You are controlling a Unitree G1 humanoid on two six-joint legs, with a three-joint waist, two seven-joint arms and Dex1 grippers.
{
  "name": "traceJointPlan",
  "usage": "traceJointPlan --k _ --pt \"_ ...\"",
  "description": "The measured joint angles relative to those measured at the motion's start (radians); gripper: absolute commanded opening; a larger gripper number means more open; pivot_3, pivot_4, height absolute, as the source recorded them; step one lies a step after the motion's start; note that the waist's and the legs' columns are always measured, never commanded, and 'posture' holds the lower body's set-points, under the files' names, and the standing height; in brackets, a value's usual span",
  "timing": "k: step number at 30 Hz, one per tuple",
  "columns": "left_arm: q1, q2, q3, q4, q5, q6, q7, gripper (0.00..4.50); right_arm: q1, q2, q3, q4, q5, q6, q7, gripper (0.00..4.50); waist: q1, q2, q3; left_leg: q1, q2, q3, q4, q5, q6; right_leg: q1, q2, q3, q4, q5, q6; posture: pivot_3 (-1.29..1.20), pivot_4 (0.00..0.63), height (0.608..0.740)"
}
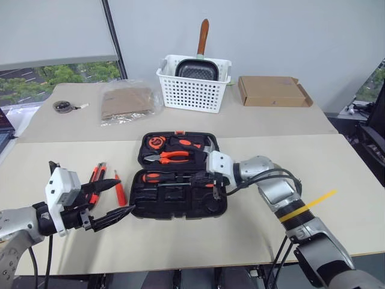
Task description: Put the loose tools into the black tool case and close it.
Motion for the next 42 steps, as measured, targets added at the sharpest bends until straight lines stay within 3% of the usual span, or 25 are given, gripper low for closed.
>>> traceJointPlan --k 13,23,29,37,42 --pt "-0.031 0.009 -0.021 0.021 0.002 0.0 -0.015 4.5 0.016 0.017 -0.058 -0.074 0.147 0.066 0.09 0.01 0.002 0.0 0.001 -0.006 0.002 0.0 0.0 -0.002 -0.002 -0.003 0.006 0.001 -0.002 0.002 -0.007 0.0 0.15 0.7" --pt "-0.045 0.013 -0.033 0.034 0.012 -0.002 -0.027 4.5 0.016 -0.02 -0.003 -0.024 0.018 0.0 0.044 0.01 0.005 0.0 0.001 -0.004 0.002 0.0 0.0 -0.003 -0.003 -0.004 0.006 0.0 -0.001 0.002 -0.007 0.0 0.15 0.7" --pt "-0.047 0.014 -0.035 0.043 0.017 -0.004 -0.033 4.5 0.016 -0.018 -0.004 -0.023 0.016 0.0 0.03 0.01 0.005 0.0 0.001 -0.004 0.002 0.0 0.0 -0.003 -0.003 -0.004 0.006 0.0 -0.002 0.002 -0.007 0.0 0.15 0.7" --pt "-0.004 -0.055 -0.024 0.028 0.02 -0.009 0.072 4.5 0.043 0.036 -0.145 -0.041 0.197 -0.03 0.056 0.01 0.0 0.0 0.001 -0.007 0.004 0.001 0.0 -0.003 -0.003 -0.003 0.007 0.001 -0.001 0.002 -0.007 0.0 0.15 0.7" --pt "-0.056 -0.194 -0.03 0.01 0.126 0.04 0.401 4.5 0.007 -0.068 -0.233 -0.044 0.3 0.005 0.169 1.42 0.009 -0.001 0.002 -0.006 0.004 0.001 0.001 -0.003 -0.003 -0.001 0.006 0.0 -0.002 0.003 -0.006 0.0 0.15 0.7"
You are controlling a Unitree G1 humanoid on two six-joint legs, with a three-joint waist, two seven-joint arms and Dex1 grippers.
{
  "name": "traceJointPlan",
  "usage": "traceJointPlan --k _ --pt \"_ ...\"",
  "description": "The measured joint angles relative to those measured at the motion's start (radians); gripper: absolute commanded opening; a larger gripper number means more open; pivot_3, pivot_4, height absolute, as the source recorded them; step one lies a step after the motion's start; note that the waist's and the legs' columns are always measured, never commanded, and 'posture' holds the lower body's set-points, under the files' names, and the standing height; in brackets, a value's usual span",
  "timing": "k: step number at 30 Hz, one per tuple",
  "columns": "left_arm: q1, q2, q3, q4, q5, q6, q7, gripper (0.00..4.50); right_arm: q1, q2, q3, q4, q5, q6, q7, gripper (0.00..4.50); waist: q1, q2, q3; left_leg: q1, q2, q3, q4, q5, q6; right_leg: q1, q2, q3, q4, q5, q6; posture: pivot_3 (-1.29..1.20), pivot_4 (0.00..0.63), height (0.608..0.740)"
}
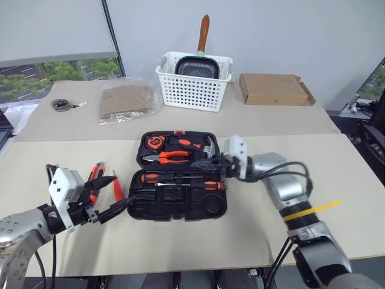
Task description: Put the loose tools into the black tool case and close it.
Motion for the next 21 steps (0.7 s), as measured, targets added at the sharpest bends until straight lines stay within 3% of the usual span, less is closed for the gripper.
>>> traceJointPlan --k 3,9,13,21 --pt "-0.047 -0.104 0.002 -0.067 -0.008 0.083 0.205 4.5 -0.001 -0.056 -0.025 -0.005 0.049 0.037 0.059 2.43 -0.001 -0.002 0.001 -0.001 0.0 0.0 0.0 0.0 0.0 0.002 -0.001 0.001 0.0 0.001 0.001 0.0 0.15 0.7" --pt "-0.055 -0.205 -0.053 -0.162 0.032 0.265 0.486 4.5 0.0 -0.128 -0.08 -0.063 0.122 0.099 0.124 4.45 -0.003 -0.003 0.001 -0.001 0.001 0.001 -0.001 0.0 0.001 0.001 0.001 0.001 0.001 0.005 -0.006 0.0 0.15 0.7" --pt "-0.094 -0.281 -0.103 -0.164 0.066 0.352 0.613 4.5 0.0 -0.159 -0.092 -0.084 0.146 0.116 0.141 4.45 -0.001 -0.004 0.001 -0.001 0.001 0.001 0.001 0.0 0.001 0.002 0.001 0.001 0.001 0.003 -0.003 0.0 0.15 0.7" --pt "-0.189 -0.336 -0.173 -0.124 0.13 0.462 0.731 4.5 -0.001 -0.219 -0.124 -0.108 0.147 0.121 0.134 4.45 0.009 -0.005 0.002 -0.001 0.0 0.001 0.001 0.0 0.0 0.002 0.001 0.001 0.001 0.003 -0.003 0.0 0.15 0.7"
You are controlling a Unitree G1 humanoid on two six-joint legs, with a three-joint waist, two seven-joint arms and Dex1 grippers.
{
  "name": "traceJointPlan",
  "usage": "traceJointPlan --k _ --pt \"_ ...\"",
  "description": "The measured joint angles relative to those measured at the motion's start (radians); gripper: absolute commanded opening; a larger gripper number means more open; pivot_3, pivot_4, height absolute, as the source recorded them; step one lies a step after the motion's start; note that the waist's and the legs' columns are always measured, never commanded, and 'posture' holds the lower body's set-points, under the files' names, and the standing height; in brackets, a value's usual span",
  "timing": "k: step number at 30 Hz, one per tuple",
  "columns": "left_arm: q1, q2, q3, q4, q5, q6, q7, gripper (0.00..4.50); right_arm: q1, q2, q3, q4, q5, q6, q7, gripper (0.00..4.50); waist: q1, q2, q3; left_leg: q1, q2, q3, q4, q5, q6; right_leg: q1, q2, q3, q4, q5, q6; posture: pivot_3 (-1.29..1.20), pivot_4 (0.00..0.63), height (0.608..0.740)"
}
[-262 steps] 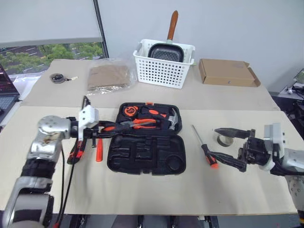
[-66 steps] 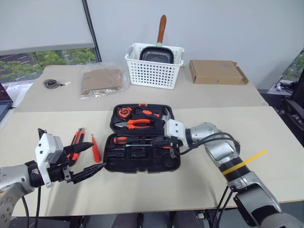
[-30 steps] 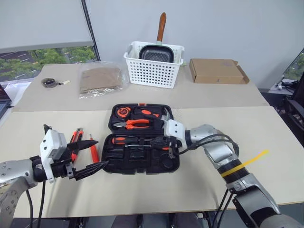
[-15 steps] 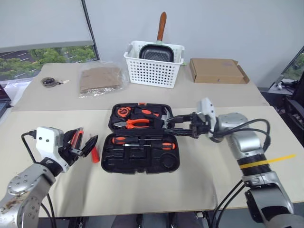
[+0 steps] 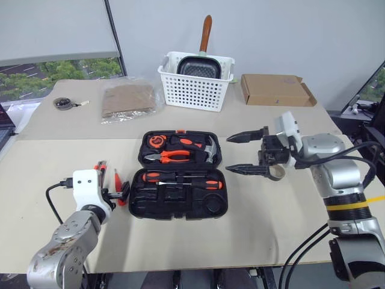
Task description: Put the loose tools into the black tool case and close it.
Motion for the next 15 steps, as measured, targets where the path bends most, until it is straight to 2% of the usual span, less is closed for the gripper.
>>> traceJointPlan --k 7,10,15 --pt "-0.074 -0.04 0.01 0.018 0.021 0.105 0.037 4.5 0.035 -0.015 -0.015 -0.041 0.0 0.007 -0.022 4.45 0.013 0.0 0.0 0.0 -0.001 0.0 0.0 0.0 0.001 0.0 -0.001 0.0 -0.001 0.001 -0.002 0.0 0.15 0.7" --pt "-0.09 -0.065 0.028 0.02 0.019 0.159 0.042 3.83 0.037 -0.02 -0.021 -0.054 0.001 0.019 -0.029 4.5 0.016 0.0 0.0 -0.001 -0.001 0.0 0.0 0.0 0.001 0.0 -0.001 0.0 -0.001 0.001 -0.001 0.0 0.15 0.7" --pt "-0.11 -0.082 0.057 0.016 0.021 0.228 0.04 1.99 0.039 -0.028 -0.034 -0.066 0.001 0.025 -0.033 4.5 0.017 -0.001 0.0 0.0 0.0 0.0 0.0 0.0 0.0 0.0 0.0 0.0 0.0 0.001 -0.001 0.0 0.15 0.7"
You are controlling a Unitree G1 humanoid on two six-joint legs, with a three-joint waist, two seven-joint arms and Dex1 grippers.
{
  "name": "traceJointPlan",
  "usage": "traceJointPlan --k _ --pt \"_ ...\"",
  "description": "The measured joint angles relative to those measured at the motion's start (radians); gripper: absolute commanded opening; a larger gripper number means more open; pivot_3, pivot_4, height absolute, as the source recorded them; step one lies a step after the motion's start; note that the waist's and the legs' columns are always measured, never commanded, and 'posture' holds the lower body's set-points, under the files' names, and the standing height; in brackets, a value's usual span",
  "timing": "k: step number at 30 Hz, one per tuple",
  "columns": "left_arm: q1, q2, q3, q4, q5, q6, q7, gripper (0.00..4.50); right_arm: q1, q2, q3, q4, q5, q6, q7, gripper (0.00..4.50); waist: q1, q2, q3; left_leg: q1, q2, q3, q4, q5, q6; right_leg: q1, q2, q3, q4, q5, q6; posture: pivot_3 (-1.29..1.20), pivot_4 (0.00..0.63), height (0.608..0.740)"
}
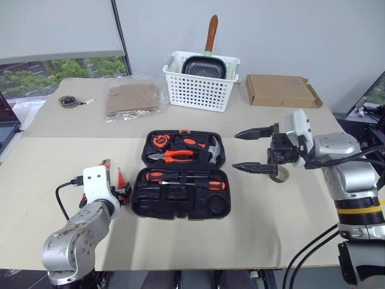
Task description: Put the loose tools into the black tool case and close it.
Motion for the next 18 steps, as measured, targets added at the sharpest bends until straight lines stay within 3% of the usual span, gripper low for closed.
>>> traceJointPlan --k 4,12,18 --pt "-0.007 -0.001 0.012 -0.004 0.008 0.024 -0.009 0.51 0.0 0.0 0.0 -0.001 0.0 0.001 -0.001 4.5 0.001 0.0 0.0 0.0 0.0 0.0 0.0 0.0 0.0 0.0 0.0 0.0 0.0 0.0 0.0 0.0 0.15 0.7" --pt "-0.014 -0.01 0.021 0.003 0.025 -0.02 -0.033 0.44 0.0 0.002 0.0 -0.01 0.024 0.015 0.002 4.5 0.0 -0.001 0.0 0.0 0.0 0.0 0.0 0.0 0.0 0.0 0.0 0.0 0.0 0.001 -0.001 0.0 0.15 0.7" --pt "-0.077 0.059 0.03 0.013 0.009 -0.288 -0.2 0.44 0.026 0.004 -0.002 -0.032 0.071 0.048 0.005 4.5 0.001 -0.002 0.001 0.0 0.0 0.001 0.0 0.0 0.0 0.0 -0.001 0.0 -0.001 0.003 -0.005 0.0 0.15 0.7"
